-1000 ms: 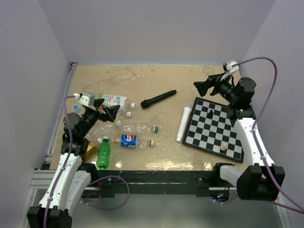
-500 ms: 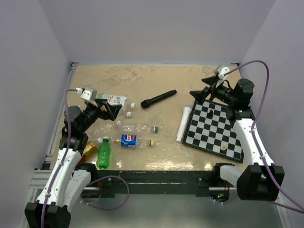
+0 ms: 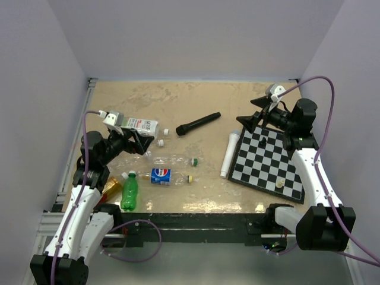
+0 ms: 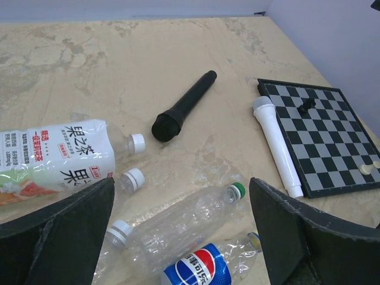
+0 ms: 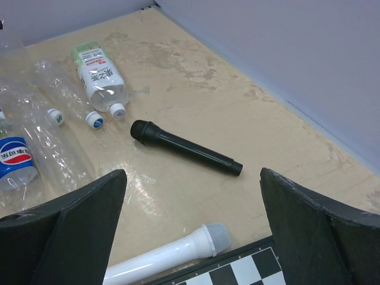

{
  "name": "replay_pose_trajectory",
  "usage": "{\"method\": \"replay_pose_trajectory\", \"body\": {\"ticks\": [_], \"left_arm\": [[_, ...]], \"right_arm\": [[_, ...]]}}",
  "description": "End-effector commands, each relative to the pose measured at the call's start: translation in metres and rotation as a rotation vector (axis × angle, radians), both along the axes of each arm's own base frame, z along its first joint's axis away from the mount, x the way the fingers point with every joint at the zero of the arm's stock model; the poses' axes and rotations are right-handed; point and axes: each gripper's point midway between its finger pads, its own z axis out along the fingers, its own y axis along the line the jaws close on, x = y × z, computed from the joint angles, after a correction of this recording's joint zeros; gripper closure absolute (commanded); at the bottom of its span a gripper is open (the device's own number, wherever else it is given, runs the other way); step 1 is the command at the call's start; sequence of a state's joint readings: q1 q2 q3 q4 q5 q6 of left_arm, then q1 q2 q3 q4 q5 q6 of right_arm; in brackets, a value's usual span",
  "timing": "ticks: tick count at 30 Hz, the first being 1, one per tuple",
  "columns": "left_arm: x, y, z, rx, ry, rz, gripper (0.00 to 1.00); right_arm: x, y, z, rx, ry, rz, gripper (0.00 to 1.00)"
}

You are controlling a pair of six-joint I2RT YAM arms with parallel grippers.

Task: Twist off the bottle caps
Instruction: Pick up the plastic bottle at the center of the board.

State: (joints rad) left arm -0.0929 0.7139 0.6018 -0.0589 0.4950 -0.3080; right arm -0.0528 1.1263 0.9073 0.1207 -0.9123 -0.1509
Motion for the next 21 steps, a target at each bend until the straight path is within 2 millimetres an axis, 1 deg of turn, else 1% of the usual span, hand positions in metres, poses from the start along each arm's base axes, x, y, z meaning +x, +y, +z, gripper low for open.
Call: {"method": "replay_pose_trajectory", "body": {"ticks": [1, 21], "left_arm": [[-0.0051, -0.0056, 0.0216, -0.022, -0.029, -0.031, 0.0], [-0.0039, -0.0044, 0.0167, -0.002, 0.027, -0.028, 0.0]], "right_arm": [[-0.0021, 0.0022, 0.0065, -0.013, -0.035, 0.03, 0.02], [-0.0025, 0.0031, 0.003, -0.024, -0.034, 0.046, 0.02]]}}
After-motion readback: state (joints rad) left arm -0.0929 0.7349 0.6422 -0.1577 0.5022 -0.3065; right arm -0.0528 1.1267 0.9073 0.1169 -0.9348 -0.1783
